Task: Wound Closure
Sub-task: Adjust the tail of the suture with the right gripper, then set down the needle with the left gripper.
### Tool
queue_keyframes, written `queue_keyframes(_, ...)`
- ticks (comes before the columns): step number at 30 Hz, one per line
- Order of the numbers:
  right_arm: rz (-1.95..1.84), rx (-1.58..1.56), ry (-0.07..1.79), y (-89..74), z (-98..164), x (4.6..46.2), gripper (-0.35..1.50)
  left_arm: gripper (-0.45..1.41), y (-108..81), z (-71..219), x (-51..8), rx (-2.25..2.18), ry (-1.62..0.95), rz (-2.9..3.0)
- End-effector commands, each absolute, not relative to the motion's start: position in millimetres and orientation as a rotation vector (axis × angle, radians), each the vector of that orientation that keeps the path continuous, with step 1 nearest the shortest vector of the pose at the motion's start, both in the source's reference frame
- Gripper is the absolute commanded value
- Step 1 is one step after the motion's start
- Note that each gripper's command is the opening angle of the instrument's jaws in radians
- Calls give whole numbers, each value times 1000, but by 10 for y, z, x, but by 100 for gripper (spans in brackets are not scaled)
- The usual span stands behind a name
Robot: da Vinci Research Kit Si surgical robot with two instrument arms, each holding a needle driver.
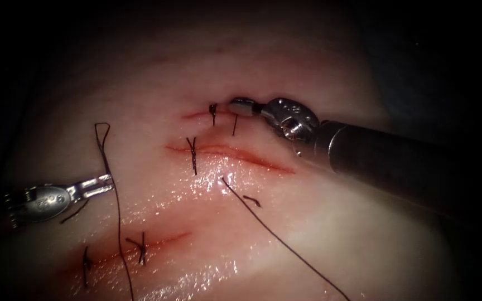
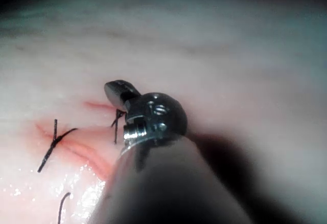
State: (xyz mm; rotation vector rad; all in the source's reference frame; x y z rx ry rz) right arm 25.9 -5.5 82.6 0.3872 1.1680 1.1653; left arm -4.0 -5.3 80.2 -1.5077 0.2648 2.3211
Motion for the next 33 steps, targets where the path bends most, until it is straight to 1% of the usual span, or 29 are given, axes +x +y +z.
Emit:
queue_keyframes(1, 1163, 384, 1175, -46, 826, 268, -35, -45, -51, 809, -45, -1510, 267, 2321)
queue_keyframes(24, 1145, 379, 1179, -37, 818, 266, -35, -45, -48, 815, -51, -1507, 257, 2327)
queue_keyframes(25, 1134, 363, 1187, -37, 818, 267, 4, -45, -48, 815, -51, -1507, 257, 2327)
queue_keyframes(26, 1127, 351, 1193, -36, 819, 267, 54, -45, -48, 815, -51, -1507, 257, 2327)
queue_keyframes(27, 1121, 339, 1200, -36, 819, 267, 91, -45, -47, 816, -51, -1507, 256, 2327)
queue_keyframes(28, 1123, 327, 1223, -35, 820, 266, 121, -45, -46, 816, -51, -1508, 255, 2327)
queue_keyframes(29, 1144, 308, 1270, -31, 820, 266, 142, -45, -44, 818, -51, -1512, 251, 2326)
queue_keyframes(30, 1156, 296, 1296, -28, 820, 265, 147, -45, -43, 819, -51, -1506, 252, 2327)
queue_keyframes(31, 1180, 276, 1354, -23, 818, 255, 147, -45, -38, 823, -49, -1489, 255, 2329)
queue_keyframes(33, 1197, 274, 1379, -15, 813, 242, 147, -45, -32, 828, -46, -1461, 263, 2334)
